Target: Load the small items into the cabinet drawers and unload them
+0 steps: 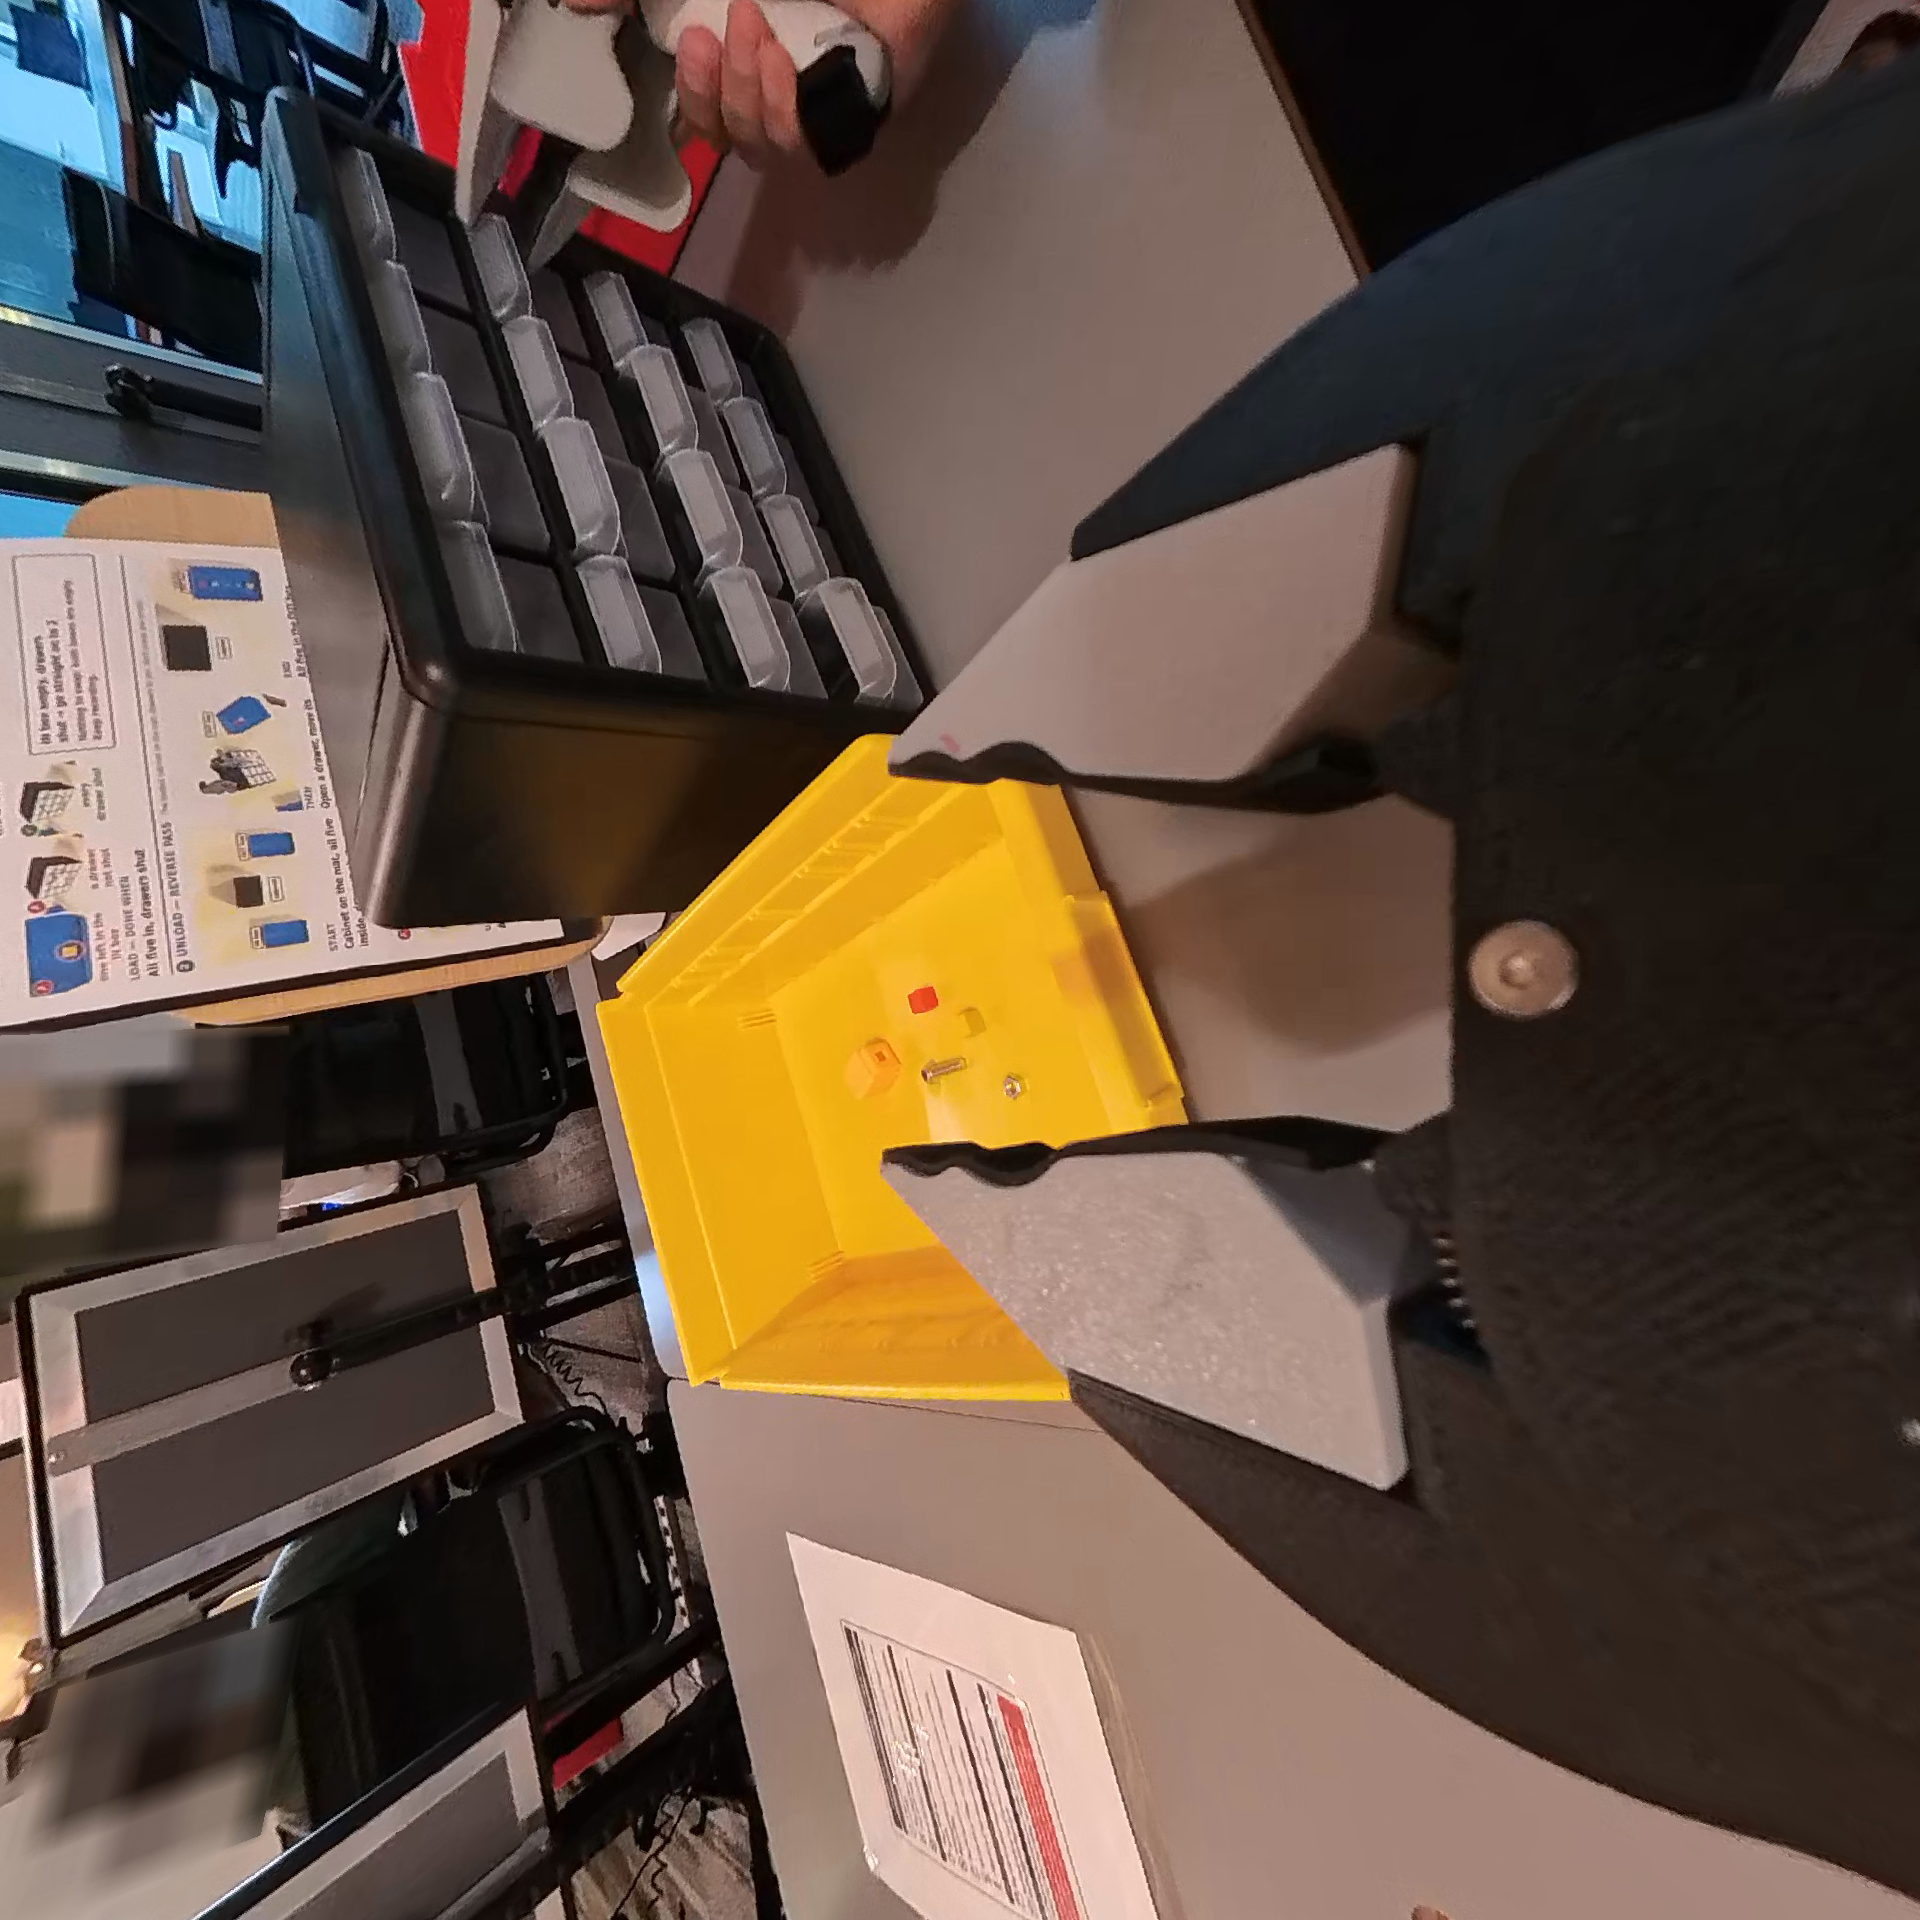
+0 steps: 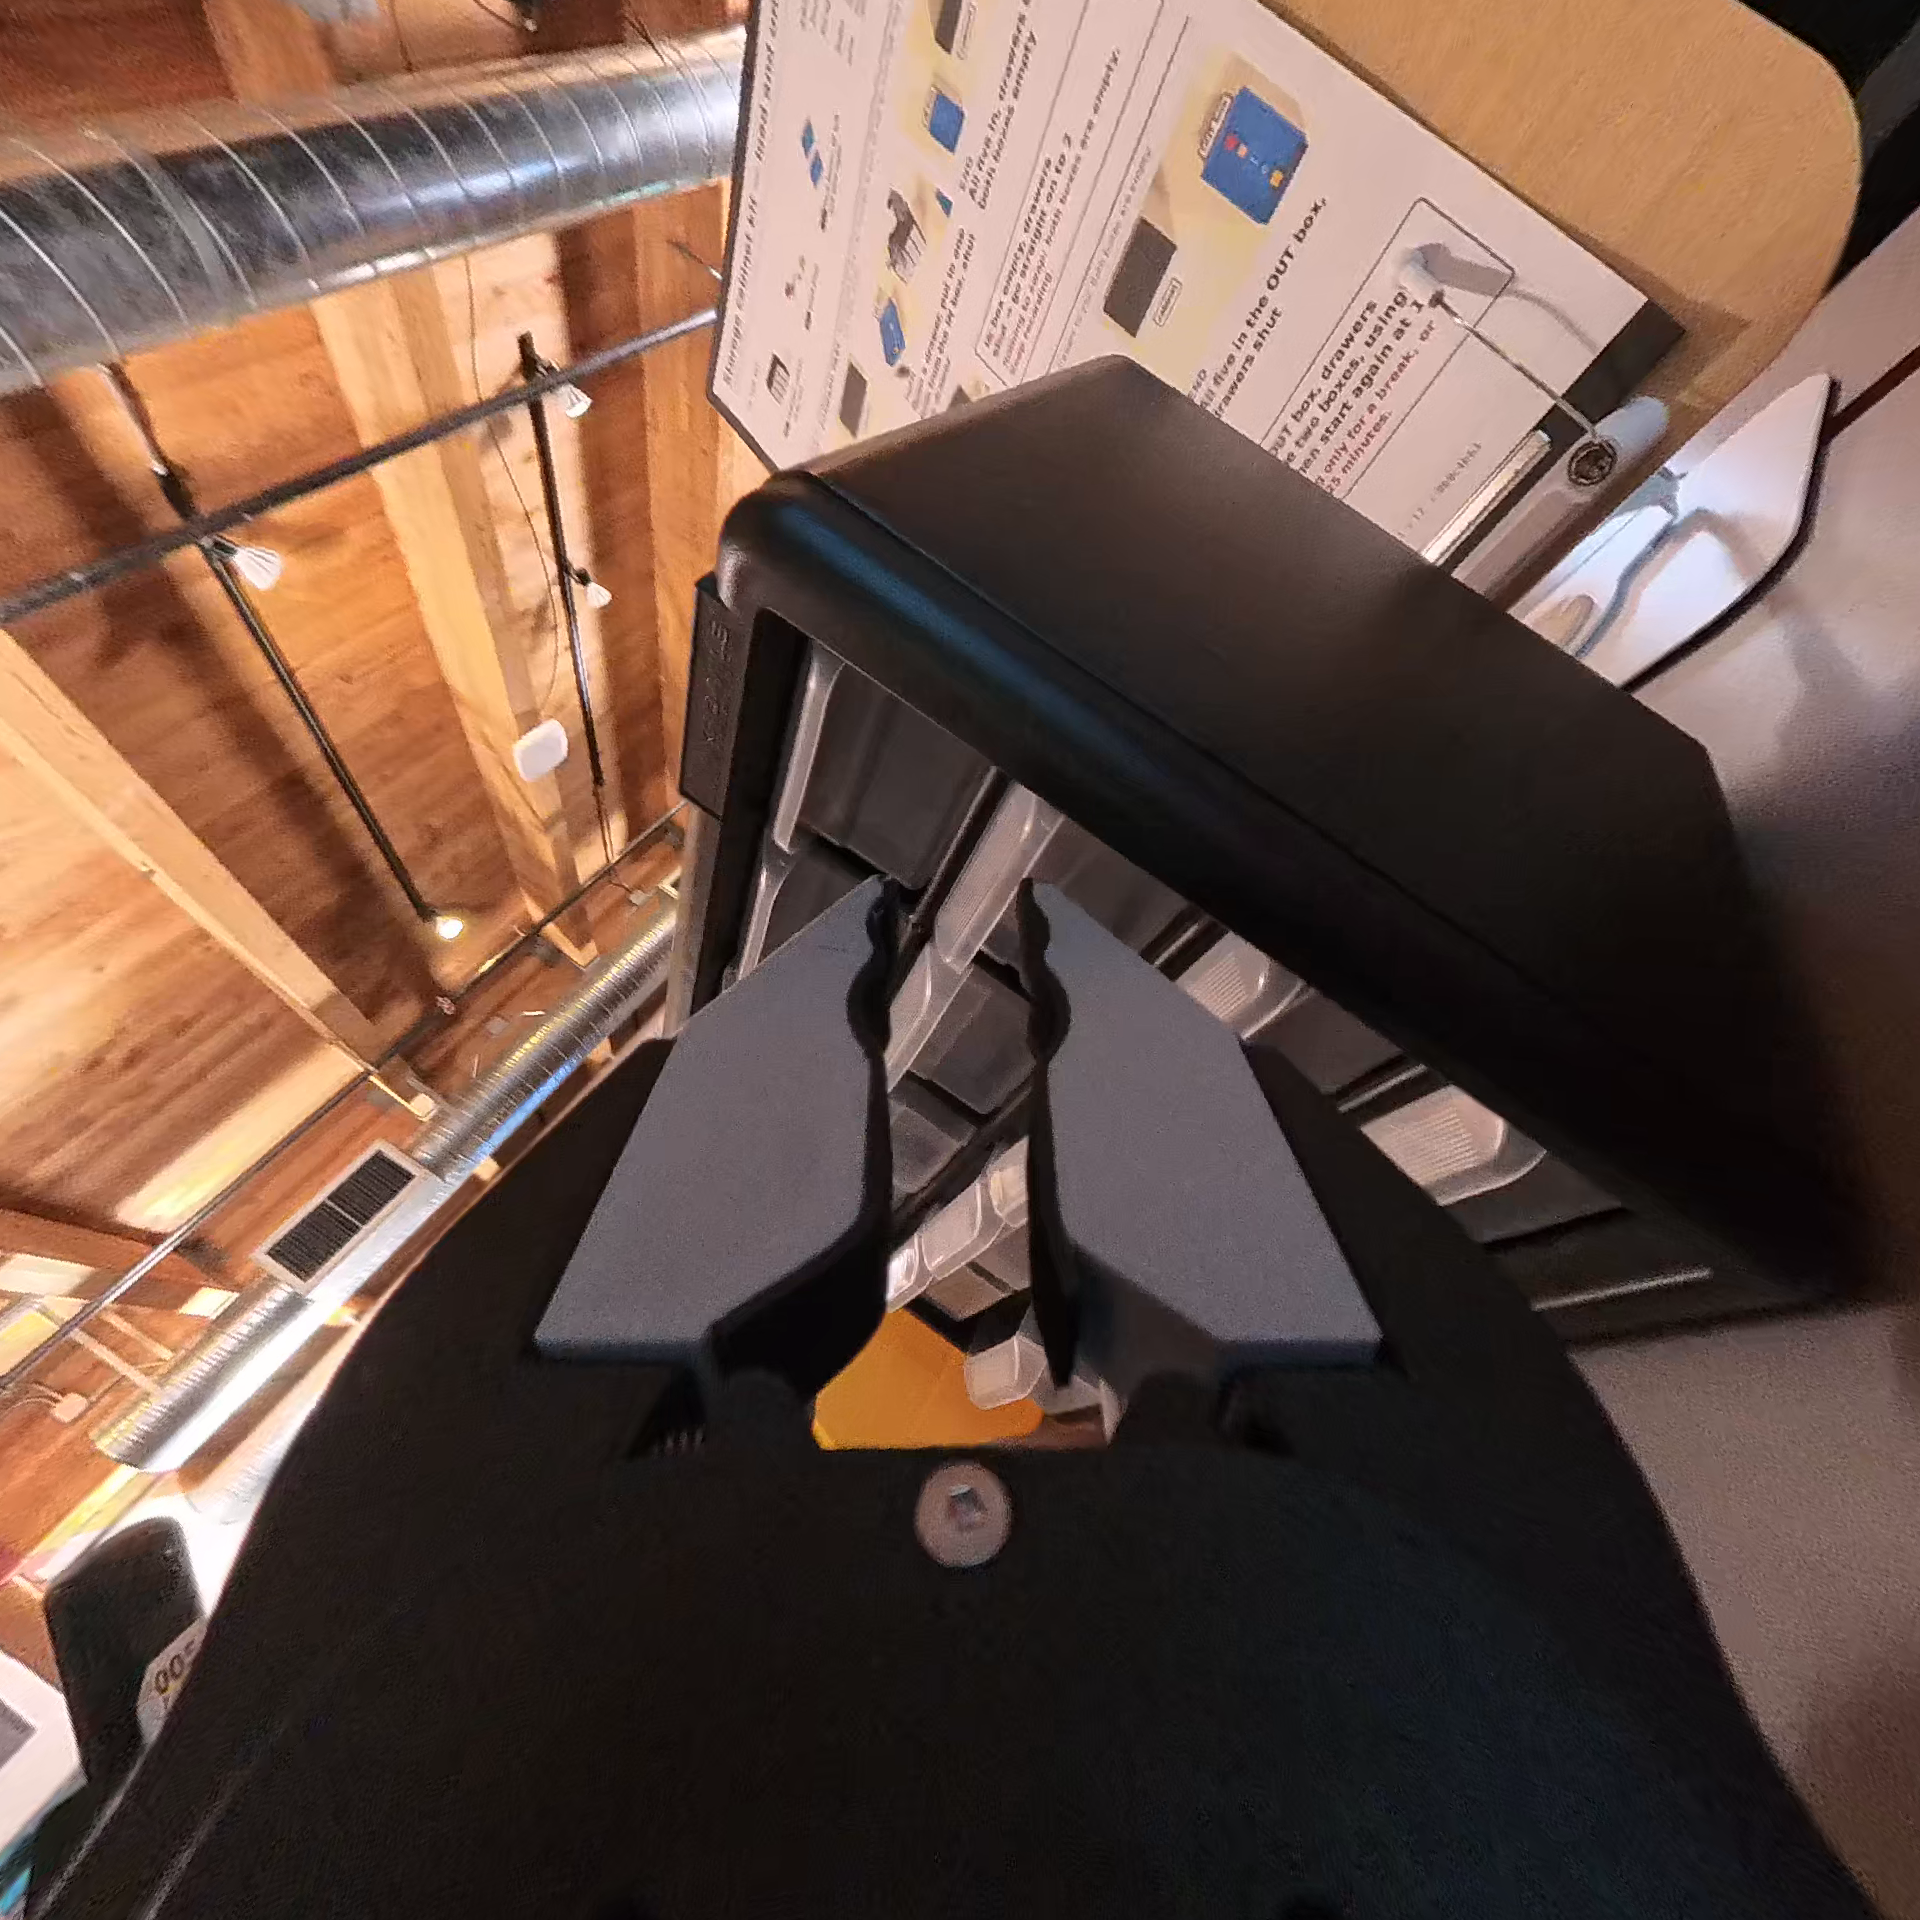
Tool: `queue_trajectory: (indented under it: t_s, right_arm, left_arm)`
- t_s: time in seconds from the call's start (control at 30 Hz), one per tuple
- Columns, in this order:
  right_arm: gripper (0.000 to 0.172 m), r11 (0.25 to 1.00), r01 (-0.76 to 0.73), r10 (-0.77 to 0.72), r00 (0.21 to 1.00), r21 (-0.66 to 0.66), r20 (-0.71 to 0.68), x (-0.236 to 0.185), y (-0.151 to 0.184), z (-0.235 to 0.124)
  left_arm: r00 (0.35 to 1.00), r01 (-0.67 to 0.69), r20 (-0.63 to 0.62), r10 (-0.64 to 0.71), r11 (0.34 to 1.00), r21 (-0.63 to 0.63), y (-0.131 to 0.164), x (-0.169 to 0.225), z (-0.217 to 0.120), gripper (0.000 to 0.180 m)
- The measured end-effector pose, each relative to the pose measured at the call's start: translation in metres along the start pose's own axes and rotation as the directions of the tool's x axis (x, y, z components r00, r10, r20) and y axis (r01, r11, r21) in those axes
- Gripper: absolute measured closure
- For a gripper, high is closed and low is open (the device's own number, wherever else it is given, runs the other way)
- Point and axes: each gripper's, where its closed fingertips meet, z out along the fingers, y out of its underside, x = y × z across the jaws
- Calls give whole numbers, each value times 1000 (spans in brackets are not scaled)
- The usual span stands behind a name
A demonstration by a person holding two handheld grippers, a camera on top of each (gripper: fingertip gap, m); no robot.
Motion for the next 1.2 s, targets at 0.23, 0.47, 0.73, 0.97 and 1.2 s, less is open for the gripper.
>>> queue_trajectory:
  t_s: [0.23,0.47,0.73,0.97,1.2]
  right_arm:
    - [169,999,36,-36,998,-7,-43,7,1,-2]
    - [169,997,42,-44,999,-60,-31,-8,7,-28]
    - [157,985,79,-84,996,-152,-30,-21,12,-54]
    - [140,944,146,-147,989,-297,20,-38,29,-73]
    - [137,812,337,-281,941,-476,187,-75,58,-104]
  left_arm:
    - [1000,3,2,-3,1000,0,1,-2,0,113]
    - [1000,8,10,-8,1000,-2,1,-6,-1,113]
    - [999,30,33,-31,999,11,0,-17,-10,113]
    - [998,26,54,-25,1000,-12,7,-21,-11,113]
    - [996,35,80,-27,994,-104,32,-31,5,112]
